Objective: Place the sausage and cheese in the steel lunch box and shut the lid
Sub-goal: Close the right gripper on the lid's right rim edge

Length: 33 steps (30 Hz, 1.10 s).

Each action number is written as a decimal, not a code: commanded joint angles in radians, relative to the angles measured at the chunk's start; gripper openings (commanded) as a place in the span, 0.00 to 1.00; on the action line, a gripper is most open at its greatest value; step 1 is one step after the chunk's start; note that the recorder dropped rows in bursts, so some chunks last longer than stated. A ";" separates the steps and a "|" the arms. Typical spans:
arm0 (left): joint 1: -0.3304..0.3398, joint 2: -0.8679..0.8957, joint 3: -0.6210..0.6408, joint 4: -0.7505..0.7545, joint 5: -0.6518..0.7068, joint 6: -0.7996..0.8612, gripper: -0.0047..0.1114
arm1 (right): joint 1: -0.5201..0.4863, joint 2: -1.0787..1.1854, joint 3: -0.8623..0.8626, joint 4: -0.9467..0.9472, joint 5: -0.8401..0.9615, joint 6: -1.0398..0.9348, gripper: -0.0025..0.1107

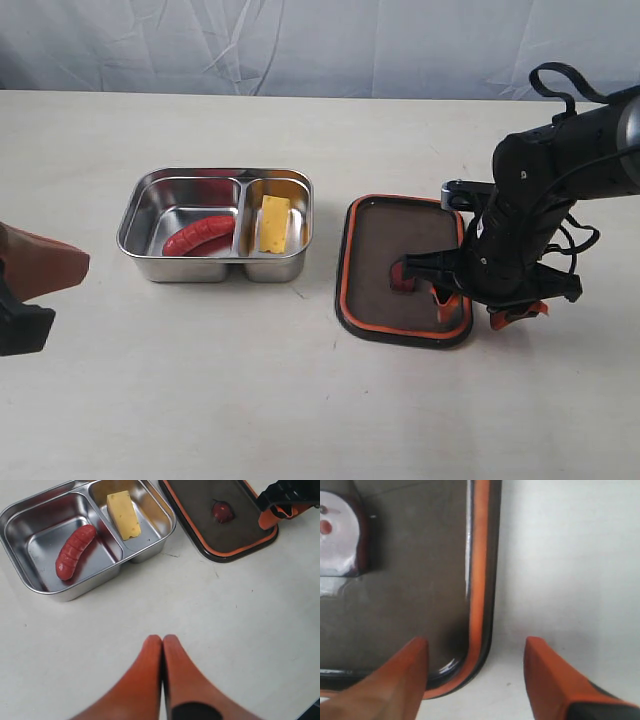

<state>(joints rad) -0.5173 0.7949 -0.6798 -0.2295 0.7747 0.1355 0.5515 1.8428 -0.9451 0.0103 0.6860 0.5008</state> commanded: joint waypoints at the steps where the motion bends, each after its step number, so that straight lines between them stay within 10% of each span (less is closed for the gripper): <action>1: -0.002 -0.010 0.001 -0.008 -0.009 -0.005 0.04 | -0.005 -0.002 0.002 -0.010 -0.003 -0.008 0.51; 33: -0.002 -0.010 0.001 -0.012 0.011 -0.024 0.04 | -0.005 -0.002 0.002 -0.010 0.035 0.070 0.51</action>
<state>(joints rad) -0.5173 0.7949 -0.6798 -0.2312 0.7885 0.1238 0.5515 1.8428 -0.9451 0.0075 0.7123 0.5513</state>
